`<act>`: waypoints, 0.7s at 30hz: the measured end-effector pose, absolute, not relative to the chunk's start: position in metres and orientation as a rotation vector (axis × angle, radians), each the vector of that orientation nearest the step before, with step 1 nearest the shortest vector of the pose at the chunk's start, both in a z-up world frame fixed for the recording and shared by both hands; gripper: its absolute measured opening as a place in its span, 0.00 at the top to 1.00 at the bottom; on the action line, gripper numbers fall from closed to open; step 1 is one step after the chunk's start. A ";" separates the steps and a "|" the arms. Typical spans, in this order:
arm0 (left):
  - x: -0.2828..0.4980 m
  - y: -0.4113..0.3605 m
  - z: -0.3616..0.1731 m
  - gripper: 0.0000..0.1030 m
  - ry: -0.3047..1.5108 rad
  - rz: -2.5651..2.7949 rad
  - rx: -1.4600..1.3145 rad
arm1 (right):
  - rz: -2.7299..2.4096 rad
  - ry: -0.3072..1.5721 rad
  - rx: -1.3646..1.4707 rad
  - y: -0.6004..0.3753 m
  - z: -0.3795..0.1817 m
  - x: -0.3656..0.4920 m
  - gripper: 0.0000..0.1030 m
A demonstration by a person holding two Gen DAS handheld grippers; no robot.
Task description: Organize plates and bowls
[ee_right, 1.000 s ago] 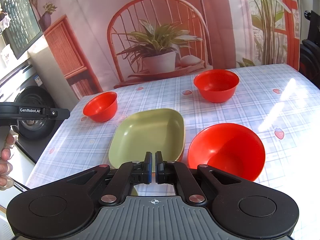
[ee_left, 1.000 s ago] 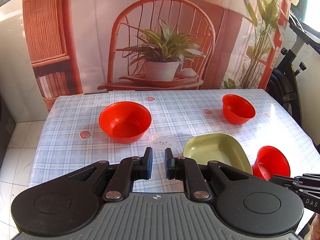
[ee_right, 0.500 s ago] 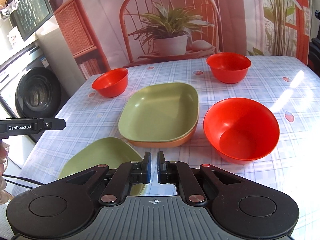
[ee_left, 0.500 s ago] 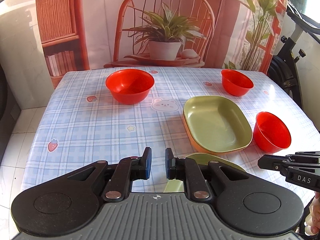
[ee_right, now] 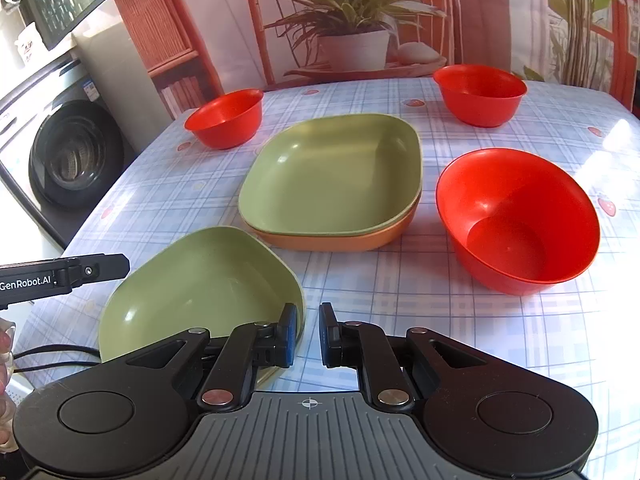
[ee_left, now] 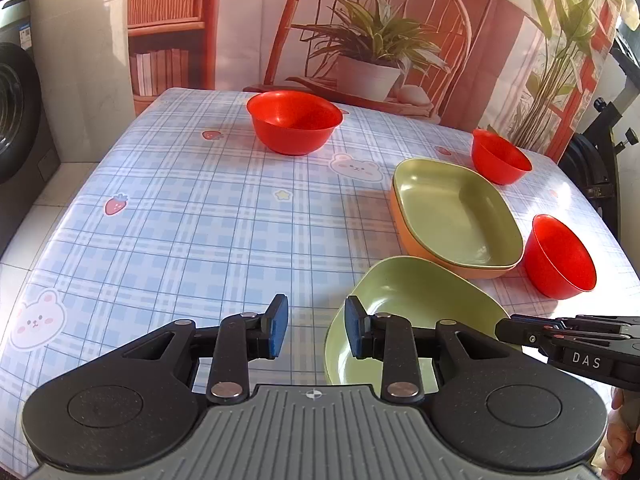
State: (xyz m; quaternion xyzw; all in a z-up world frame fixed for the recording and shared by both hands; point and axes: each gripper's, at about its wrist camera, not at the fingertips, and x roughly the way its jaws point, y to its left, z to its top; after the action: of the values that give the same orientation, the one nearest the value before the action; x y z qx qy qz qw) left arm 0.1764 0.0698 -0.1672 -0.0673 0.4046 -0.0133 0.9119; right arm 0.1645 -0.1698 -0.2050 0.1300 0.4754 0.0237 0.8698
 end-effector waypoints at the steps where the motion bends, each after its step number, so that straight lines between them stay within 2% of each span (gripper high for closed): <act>1: 0.175 0.071 -0.170 0.69 0.843 -0.024 -0.148 | 0.051 0.995 0.274 -0.170 -0.205 0.164 0.88; 6: 0.170 0.076 -0.181 0.69 0.904 -0.056 -0.278 | 0.054 0.996 0.285 -0.171 -0.207 0.164 0.88; 17: 0.166 0.065 -0.190 0.69 0.948 -0.027 -0.262 | 0.075 0.993 0.271 -0.166 -0.206 0.161 0.88; 19: 0.166 0.065 -0.190 0.75 0.940 -0.035 -0.271 | 0.077 0.993 0.272 -0.166 -0.206 0.161 0.88; 20: 0.166 0.066 -0.189 0.83 0.937 -0.035 -0.271 | 0.072 0.992 0.268 -0.166 -0.206 0.161 0.88; 21: 0.166 0.065 -0.189 0.83 0.937 -0.033 -0.269 | 0.072 0.992 0.269 -0.167 -0.206 0.161 0.89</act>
State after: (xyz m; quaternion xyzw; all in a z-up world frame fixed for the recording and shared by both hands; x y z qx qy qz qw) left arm 0.1661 0.0655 -0.1893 -0.1293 0.4504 -0.0158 0.8833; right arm 0.1614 -0.1666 -0.2056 0.1285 0.4742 0.0343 0.8703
